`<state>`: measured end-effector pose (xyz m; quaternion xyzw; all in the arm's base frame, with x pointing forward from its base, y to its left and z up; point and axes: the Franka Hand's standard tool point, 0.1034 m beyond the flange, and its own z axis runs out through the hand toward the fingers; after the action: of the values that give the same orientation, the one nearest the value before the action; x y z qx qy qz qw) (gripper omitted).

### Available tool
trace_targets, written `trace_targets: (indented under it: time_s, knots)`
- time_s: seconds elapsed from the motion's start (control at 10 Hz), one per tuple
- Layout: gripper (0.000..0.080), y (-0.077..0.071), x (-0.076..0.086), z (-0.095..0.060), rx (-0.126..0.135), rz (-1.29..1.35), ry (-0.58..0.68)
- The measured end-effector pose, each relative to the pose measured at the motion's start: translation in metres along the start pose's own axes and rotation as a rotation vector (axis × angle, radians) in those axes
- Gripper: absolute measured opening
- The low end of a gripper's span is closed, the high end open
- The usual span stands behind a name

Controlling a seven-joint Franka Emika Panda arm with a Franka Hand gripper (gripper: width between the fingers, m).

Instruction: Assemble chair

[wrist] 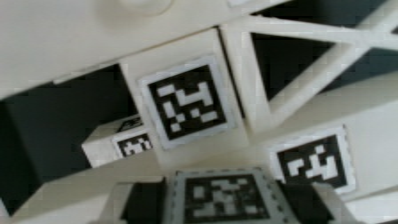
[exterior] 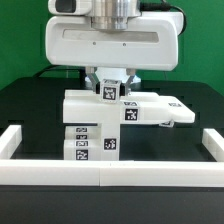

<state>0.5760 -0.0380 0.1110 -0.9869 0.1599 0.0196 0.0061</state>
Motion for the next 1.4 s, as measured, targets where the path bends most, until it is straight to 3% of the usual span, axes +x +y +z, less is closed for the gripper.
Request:
trace_targets:
  time_s: [0.6, 0.7, 0.8, 0.9, 1.0, 1.4]
  knots:
    - [0.0285, -0.0041, -0.0009, 0.0003, 0.011, 0.398, -0.004]
    - [0.0345, -0.0041, -0.0009, 0.0003, 0.011, 0.396, -0.004]
    - [0.0345, -0.0039, -0.0009, 0.0003, 0.01, 0.362, -0.003]
    - [0.0519, -0.0041, -0.0009, 0.0003, 0.01, 0.327, -0.003]
    - [0.0618, -0.0047, -0.0011, 0.0003, 0.009, 0.325, -0.003]
    - [0.0648, -0.0045, -0.0001, -0.0005, 0.008, -0.008, 0.001]
